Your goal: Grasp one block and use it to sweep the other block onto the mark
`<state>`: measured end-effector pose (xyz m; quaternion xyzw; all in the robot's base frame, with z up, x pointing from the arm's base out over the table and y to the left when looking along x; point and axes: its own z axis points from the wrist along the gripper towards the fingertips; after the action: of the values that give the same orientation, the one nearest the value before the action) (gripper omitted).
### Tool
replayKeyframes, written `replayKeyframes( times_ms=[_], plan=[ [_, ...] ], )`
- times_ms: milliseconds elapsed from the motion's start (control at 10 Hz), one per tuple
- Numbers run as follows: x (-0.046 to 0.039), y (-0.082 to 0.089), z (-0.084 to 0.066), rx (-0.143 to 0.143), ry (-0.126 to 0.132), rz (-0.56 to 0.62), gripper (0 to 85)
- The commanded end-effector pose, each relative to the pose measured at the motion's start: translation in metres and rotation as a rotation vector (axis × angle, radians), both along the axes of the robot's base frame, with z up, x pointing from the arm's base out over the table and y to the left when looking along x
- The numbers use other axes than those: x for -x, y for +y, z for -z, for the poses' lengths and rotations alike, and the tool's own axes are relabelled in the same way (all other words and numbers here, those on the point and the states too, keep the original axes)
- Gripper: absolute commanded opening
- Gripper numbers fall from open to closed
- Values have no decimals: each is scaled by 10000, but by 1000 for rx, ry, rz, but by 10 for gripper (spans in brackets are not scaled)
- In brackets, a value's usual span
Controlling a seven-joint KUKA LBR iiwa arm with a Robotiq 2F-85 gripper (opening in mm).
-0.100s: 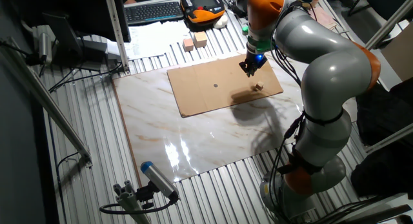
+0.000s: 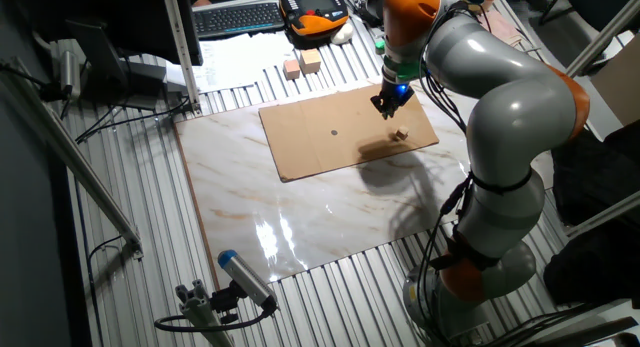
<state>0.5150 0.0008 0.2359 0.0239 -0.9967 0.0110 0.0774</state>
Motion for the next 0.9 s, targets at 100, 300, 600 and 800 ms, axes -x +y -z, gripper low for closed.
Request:
replayKeyframes(
  times_ms=[100,300,600,800],
  plan=[
    [2,0,1,0,-2,-2,0],
    [2,0,1,0,-2,-6,0],
    [2,0,0,0,-2,5,0],
    [2,-1,0,0,-3,11,0]
  ],
)
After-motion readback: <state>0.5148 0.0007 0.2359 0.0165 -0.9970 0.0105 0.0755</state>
